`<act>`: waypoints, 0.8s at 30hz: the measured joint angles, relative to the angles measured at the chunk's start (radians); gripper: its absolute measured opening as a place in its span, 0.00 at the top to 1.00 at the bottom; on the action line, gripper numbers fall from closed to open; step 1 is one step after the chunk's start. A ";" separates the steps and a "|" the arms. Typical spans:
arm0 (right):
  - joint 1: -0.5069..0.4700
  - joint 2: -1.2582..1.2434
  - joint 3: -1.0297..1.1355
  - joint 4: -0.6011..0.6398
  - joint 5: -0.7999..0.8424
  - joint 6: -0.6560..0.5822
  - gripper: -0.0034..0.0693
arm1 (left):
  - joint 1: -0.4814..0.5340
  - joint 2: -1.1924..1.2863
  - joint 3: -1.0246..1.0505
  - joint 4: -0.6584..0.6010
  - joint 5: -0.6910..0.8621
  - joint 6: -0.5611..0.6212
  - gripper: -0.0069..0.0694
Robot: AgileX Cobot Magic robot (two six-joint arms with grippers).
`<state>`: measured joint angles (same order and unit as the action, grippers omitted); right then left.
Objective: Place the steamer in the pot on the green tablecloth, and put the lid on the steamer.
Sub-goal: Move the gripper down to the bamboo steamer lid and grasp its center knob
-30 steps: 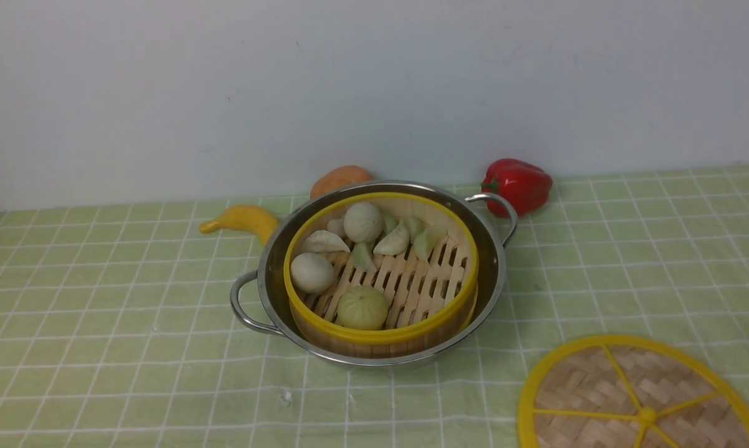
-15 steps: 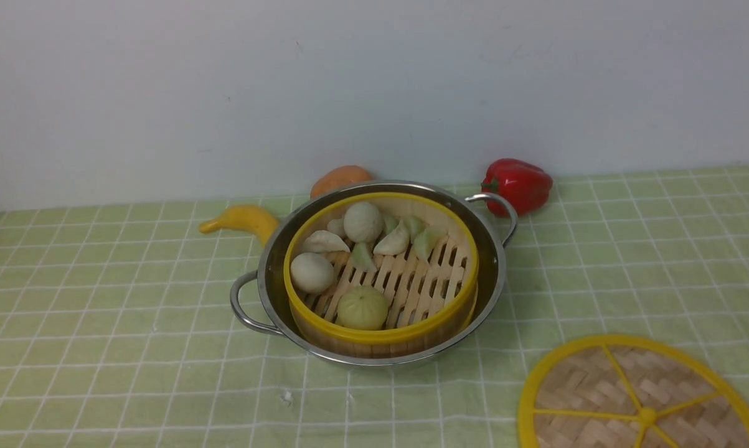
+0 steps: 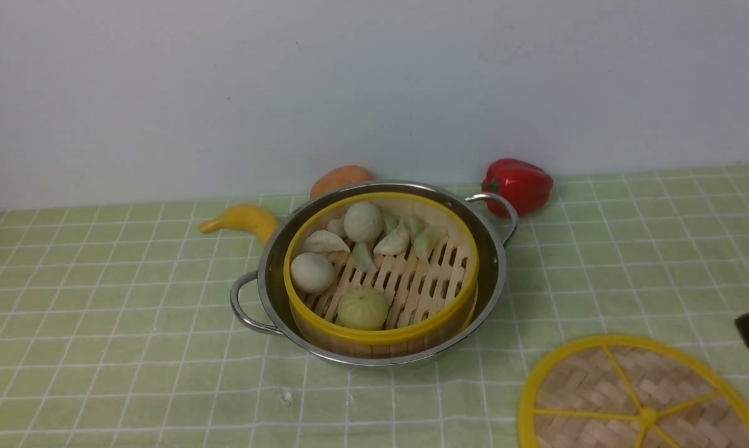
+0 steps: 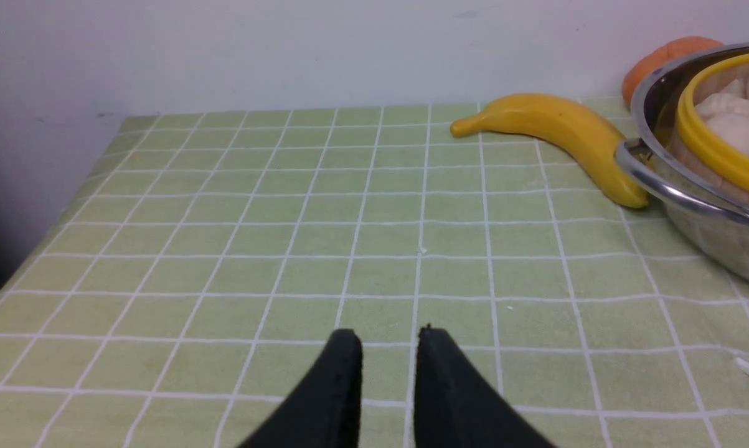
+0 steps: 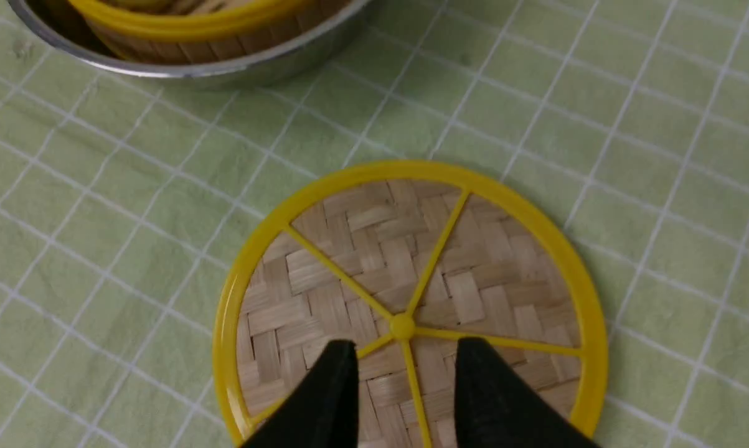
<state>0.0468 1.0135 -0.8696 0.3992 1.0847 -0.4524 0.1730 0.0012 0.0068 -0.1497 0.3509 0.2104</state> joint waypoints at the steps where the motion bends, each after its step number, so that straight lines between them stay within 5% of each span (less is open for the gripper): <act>1: 0.000 0.058 -0.015 0.003 0.013 0.004 0.62 | 0.000 0.000 0.000 0.000 0.000 0.000 0.74; 8: 0.075 0.334 -0.071 -0.036 0.064 0.071 0.62 | 0.001 0.000 0.000 0.000 0.001 0.000 0.73; 16: 0.240 0.508 -0.134 -0.243 0.052 0.267 0.62 | 0.001 0.000 0.000 0.000 0.003 0.000 0.71; 24: 0.252 0.588 -0.157 -0.275 0.017 0.322 0.62 | 0.001 -0.001 0.000 0.000 0.004 0.001 0.69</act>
<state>0.2990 1.6013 -1.0267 0.1241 1.1016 -0.1303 0.1738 0.0000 0.0068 -0.1497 0.3552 0.2115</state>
